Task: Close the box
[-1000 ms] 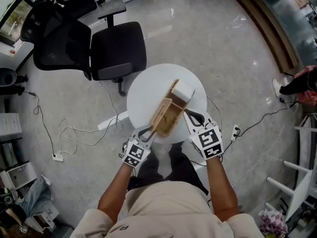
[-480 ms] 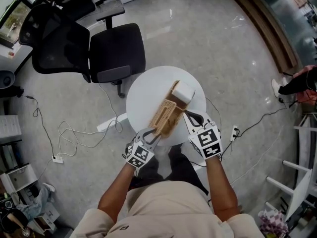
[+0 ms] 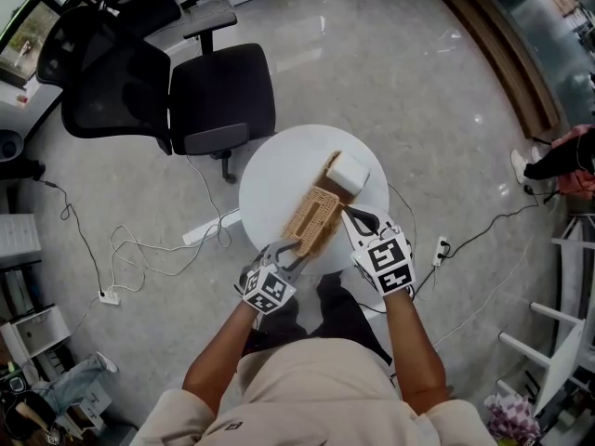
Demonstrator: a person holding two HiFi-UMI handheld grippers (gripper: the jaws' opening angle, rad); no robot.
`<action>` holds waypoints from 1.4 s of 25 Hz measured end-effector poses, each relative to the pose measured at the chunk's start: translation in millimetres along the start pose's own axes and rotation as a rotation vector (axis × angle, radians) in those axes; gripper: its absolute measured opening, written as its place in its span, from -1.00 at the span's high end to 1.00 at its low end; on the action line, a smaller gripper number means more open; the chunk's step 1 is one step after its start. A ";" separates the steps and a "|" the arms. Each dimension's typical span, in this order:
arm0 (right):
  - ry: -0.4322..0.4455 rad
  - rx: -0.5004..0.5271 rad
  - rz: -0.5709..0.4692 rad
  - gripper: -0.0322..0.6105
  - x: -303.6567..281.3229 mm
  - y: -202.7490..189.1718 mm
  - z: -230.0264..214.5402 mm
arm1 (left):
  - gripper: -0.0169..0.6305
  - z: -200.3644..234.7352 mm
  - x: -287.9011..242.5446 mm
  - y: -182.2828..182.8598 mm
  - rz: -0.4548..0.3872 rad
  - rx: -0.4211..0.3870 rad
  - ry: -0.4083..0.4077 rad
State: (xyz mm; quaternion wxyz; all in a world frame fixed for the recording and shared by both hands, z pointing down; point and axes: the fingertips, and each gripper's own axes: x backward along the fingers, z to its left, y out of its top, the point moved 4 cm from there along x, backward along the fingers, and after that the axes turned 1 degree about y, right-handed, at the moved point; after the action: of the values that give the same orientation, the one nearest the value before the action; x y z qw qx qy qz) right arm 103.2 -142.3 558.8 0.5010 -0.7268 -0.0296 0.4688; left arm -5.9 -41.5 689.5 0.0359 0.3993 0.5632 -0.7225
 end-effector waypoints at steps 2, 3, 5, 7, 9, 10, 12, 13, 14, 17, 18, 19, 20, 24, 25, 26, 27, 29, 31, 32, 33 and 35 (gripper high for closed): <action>0.000 0.000 -0.002 0.92 -0.5 1.0 0.1 | 0.53 -0.1 -1.7 -1.0 0.006 -0.013 -0.007; 0.000 0.000 -0.001 0.92 -0.5 0.8 0.4 | 0.53 -0.4 -2.8 -1.5 0.010 -0.019 -0.010; 0.001 0.003 0.008 0.92 1.4 -2.1 0.9 | 0.51 -2.8 -5.2 -2.1 0.022 -0.030 -0.021; -0.003 0.005 0.021 0.92 4.2 -7.4 0.2 | 0.48 -6.4 -8.8 -3.0 0.038 -0.043 -0.037; -0.007 0.003 0.027 0.92 6.1 -12.8 -1.3 | 0.46 -9.4 -13.0 -4.4 0.053 -0.053 -0.052; -0.009 0.001 0.029 0.92 7.2 -14.8 -1.9 | 0.45 -10.8 -14.6 -5.0 0.059 -0.055 -0.058; -0.010 -0.008 0.025 0.92 10.1 -16.6 -2.1 | 0.44 -13.7 -16.3 -6.0 0.070 -0.054 -0.066; -0.011 -0.013 0.021 0.92 11.5 -16.7 -1.7 | 0.44 -14.8 -16.7 -6.7 0.076 -0.055 -0.071; -0.012 -0.016 0.018 0.92 12.7 -16.9 -1.6 | 0.43 -15.7 -17.4 -7.6 0.083 -0.056 -0.076; -0.024 -0.009 0.023 0.92 17.8 -19.9 -4.4 | 0.43 -19.3 -22.1 -10.5 0.103 -0.041 -0.106; -0.027 -0.010 0.025 0.92 20.1 -21.4 -5.3 | 0.44 -21.7 -24.1 -11.3 0.109 -0.028 -0.119; -0.030 -0.012 0.025 0.92 22.5 -22.6 -5.8 | 0.44 -24.3 -25.8 -11.6 0.115 -0.021 -0.129; -0.031 -0.015 0.023 0.92 24.9 -23.4 -6.2 | 0.46 -26.7 -27.0 -11.2 0.120 -0.021 -0.134; -0.046 -0.019 0.028 0.92 34.5 -28.3 -9.1 | 0.55 -32.0 -30.0 -8.4 0.136 -0.017 -0.130; -0.048 -0.020 0.029 0.92 36.2 -29.9 -9.2 | 0.55 -32.3 -30.1 -8.1 0.137 -0.012 -0.128; -0.050 -0.022 0.030 0.92 37.5 -31.5 -9.0 | 0.56 -32.4 -29.9 -7.7 0.136 -0.011 -0.126; -0.052 -0.024 0.030 0.92 38.5 -33.0 -8.7 | 0.56 -32.2 -29.2 -6.9 0.133 -0.011 -0.123; -0.053 -0.027 0.029 0.92 40.0 -34.6 -7.6 | 0.62 -30.0 -26.0 -3.1 0.121 -0.008 -0.115; -0.055 -0.028 0.028 0.92 42.0 -34.6 -6.8 | 0.66 -25.0 -20.7 4.2 0.102 0.002 -0.099; -0.055 -0.028 0.026 0.92 43.3 -34.3 -6.6 | 0.68 -21.9 -17.4 9.1 0.089 0.008 -0.088; -0.057 -0.027 0.023 0.92 44.8 -33.9 -6.2 | 0.70 -18.6 -13.6 14.7 0.075 0.013 -0.076; -0.060 -0.025 0.018 0.92 47.5 -32.2 -5.0 | 0.74 -10.7 -3.5 28.2 0.038 0.020 -0.048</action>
State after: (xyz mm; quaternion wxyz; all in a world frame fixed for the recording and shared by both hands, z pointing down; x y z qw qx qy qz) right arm 147.0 -105.4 552.5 0.4868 -0.7189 -0.0439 0.4943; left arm 16.3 -44.1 669.0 0.0591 0.3930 0.5473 -0.7366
